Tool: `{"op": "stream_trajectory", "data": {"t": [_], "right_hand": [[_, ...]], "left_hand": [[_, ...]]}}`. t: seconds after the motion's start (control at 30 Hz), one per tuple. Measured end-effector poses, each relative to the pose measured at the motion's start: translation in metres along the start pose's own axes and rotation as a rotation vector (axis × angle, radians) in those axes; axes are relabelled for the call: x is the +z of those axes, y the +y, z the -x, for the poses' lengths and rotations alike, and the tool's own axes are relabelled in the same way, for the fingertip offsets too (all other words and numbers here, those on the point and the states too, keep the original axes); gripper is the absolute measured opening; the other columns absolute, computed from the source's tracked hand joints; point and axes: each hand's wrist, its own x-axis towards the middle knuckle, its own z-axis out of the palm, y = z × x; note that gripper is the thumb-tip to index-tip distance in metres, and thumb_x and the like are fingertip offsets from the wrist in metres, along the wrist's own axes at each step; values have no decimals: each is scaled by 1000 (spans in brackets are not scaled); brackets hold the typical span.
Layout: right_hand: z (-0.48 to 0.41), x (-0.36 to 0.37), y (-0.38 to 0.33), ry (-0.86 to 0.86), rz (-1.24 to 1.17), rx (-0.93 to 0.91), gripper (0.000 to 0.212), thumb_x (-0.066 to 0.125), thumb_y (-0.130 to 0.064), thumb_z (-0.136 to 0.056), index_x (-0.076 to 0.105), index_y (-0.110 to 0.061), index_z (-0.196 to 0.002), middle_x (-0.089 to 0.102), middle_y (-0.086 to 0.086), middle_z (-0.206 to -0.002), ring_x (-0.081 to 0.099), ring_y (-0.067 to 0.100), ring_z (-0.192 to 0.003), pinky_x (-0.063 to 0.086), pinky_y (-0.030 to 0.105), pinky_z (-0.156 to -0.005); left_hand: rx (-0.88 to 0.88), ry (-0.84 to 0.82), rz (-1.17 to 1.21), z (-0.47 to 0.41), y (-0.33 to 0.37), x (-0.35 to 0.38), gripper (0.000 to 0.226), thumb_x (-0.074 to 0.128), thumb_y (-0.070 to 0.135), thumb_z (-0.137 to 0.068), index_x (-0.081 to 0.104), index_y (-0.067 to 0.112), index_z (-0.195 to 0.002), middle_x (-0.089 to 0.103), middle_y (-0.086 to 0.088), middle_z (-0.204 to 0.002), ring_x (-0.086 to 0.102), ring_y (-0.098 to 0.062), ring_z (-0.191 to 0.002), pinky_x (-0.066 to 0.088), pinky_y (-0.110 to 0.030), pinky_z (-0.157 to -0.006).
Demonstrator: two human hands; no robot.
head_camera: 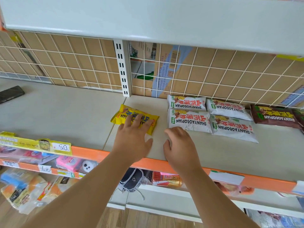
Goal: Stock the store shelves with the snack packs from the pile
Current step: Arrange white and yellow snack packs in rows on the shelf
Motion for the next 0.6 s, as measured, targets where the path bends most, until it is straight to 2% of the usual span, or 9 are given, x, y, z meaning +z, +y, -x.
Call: {"op": "stream_trajectory", "data": {"t": [0.1, 0.2, 0.33, 0.6], "right_hand": [[1, 0, 0, 9, -8, 4, 28, 55, -9, -83, 62, -14, -109, 58, 3, -102, 54, 24, -94, 49, 36, -75], [1, 0, 0, 2, -15, 12, 30, 54, -10, -83, 62, -15, -112, 58, 2, -105, 54, 23, -96, 49, 35, -76], [0, -1, 0, -19, -22, 17, 26, 51, -14, -85, 61, -17, -109, 56, -1, -105, 53, 20, -97, 49, 35, -75], [0, 3, 3, -22, 21, 20, 33, 52, -16, -87, 63, -22, -118, 59, -4, -111, 55, 16, -102, 52, 26, -86]], "left_hand": [[-40, -43, 0, 3, -1, 12, 66, 30, 62, -98, 7, 44, -158, 9, 1, -169, 3, -34, -154, 23, -54, -118], [-34, -66, 5, -4, 0, 17, 62, 15, 54, -100, -3, 42, -158, -1, -1, -170, -4, -34, -155, 21, -55, -118], [-103, -57, 84, -32, 6, 23, 59, 22, 43, -105, -4, 42, -158, -4, 0, -170, -8, -33, -155, 20, -52, -120], [-165, -59, 44, -97, 30, 33, 62, 20, 43, -104, -12, 37, -158, -6, -1, -170, -5, -35, -154, 22, -58, -116]]}}
